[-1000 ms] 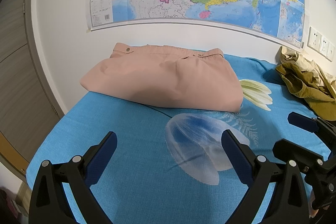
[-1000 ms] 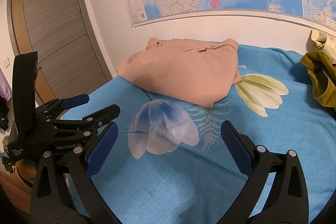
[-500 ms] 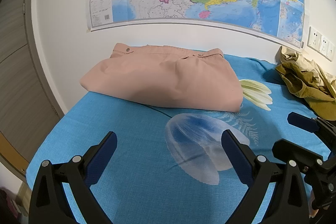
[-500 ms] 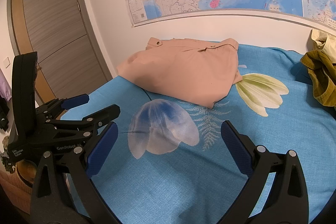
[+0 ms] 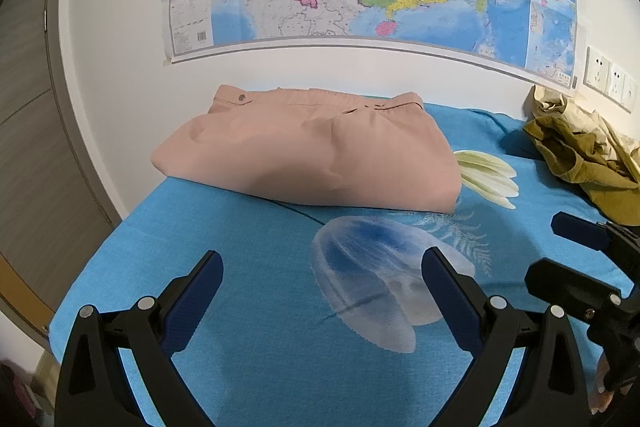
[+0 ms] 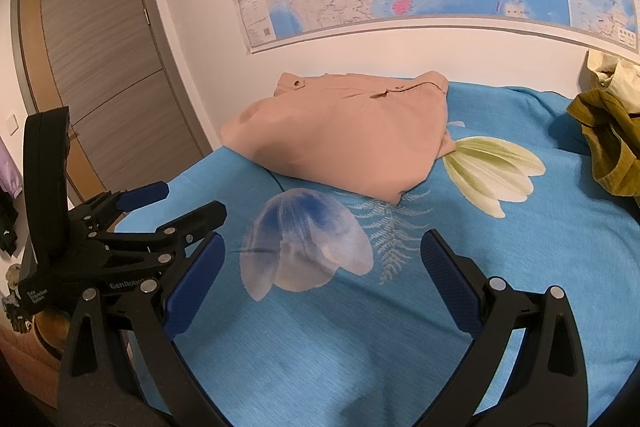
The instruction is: Fold large clothes
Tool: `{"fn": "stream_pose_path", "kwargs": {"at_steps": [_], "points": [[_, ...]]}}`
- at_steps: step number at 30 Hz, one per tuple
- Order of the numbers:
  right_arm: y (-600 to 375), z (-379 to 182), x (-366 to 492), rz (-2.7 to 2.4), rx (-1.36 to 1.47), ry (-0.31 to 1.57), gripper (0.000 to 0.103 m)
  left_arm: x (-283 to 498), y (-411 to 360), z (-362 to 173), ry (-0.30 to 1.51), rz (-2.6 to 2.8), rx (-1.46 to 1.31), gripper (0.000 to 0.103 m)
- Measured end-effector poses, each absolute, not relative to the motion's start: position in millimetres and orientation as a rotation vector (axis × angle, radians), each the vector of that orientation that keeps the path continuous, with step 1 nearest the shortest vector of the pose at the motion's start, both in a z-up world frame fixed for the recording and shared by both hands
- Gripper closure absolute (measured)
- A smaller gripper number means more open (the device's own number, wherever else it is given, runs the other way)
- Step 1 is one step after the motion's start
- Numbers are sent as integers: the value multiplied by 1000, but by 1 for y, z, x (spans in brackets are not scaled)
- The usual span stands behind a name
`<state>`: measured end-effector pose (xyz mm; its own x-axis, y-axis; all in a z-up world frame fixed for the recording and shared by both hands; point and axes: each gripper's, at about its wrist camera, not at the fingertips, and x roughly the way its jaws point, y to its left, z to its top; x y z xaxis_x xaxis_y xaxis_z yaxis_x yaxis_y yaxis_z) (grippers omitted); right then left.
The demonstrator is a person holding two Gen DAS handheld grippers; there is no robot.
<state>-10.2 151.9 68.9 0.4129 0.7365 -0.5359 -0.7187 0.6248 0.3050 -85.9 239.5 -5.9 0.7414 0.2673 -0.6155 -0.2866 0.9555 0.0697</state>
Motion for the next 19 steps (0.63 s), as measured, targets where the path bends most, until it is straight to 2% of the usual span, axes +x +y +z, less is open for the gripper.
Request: {"fn": "stream_pose_path", "kwargs": {"at_steps": [19], "points": [[131,63,-7,875,65,711,6,-80,212,-7,668,261,31,7]]}}
